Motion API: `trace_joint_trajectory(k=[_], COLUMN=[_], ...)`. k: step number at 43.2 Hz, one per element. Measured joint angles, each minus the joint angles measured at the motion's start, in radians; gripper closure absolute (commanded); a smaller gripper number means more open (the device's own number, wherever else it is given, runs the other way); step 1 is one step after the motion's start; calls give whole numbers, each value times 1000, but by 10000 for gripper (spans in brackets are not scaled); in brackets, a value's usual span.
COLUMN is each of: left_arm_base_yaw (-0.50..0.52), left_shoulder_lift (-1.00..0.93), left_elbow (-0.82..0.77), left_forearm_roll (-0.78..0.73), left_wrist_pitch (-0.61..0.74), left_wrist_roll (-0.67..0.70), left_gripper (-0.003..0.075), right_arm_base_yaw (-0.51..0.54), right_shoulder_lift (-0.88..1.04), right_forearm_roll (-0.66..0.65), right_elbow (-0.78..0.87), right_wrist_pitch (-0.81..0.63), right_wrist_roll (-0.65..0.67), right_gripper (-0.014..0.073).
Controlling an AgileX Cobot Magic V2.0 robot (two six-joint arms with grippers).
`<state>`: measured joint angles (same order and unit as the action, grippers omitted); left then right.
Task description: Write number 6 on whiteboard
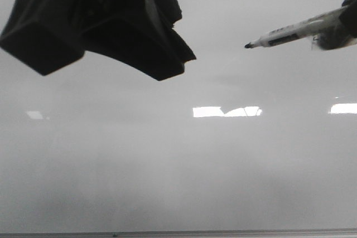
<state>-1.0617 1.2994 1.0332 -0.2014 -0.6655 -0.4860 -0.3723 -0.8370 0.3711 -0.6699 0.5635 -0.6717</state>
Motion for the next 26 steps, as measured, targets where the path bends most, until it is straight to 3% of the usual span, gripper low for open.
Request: trace_joint_trajectory(k=[4, 5, 16, 26], left_arm_base_yaw=[0, 0, 15, 95], left_shoulder_lift=[0, 0, -7, -192], left_elbow=[0, 0, 0, -153], left_forearm_roll=[0, 0, 39, 155], left_wrist_pitch=[0, 0, 0, 140], left_wrist_roll=[0, 0, 0, 0], left_gripper=[725, 739, 741, 741], right_arm_base_yaw=[25, 27, 29, 29], right_shoulder_lift=[2, 2, 2, -38], right_forearm_roll=[0, 0, 3, 12], right_elbow=[0, 0, 2, 2], right_wrist_pitch=[-17, -16, -36, -161], right_wrist_roll=[0, 0, 0, 0], right_gripper=[661, 661, 661, 661])
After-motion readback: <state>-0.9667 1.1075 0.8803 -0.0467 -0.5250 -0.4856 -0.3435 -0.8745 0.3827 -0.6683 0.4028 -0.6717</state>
